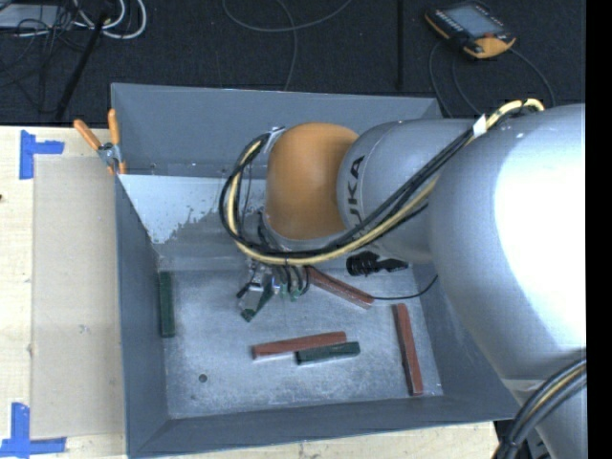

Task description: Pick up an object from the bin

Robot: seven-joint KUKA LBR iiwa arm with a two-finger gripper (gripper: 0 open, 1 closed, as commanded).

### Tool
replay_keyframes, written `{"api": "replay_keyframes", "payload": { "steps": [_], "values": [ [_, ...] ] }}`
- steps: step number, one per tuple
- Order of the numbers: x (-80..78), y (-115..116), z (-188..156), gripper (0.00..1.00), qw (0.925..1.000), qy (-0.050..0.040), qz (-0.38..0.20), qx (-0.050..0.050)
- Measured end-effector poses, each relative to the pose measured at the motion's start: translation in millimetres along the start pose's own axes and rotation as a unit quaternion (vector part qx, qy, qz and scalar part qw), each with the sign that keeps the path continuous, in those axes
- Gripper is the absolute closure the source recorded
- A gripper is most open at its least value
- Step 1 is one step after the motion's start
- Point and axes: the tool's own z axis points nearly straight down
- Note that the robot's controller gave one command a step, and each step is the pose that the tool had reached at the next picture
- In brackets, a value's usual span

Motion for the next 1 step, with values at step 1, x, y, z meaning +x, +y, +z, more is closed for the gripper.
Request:
{"api": "replay_keyframes", "payload": {
  "steps": [1],
  "values": [
    [28.7,-2.1,-59.4,1.0,0.9999,0.0019,0.016,0.001]
  ]
}}
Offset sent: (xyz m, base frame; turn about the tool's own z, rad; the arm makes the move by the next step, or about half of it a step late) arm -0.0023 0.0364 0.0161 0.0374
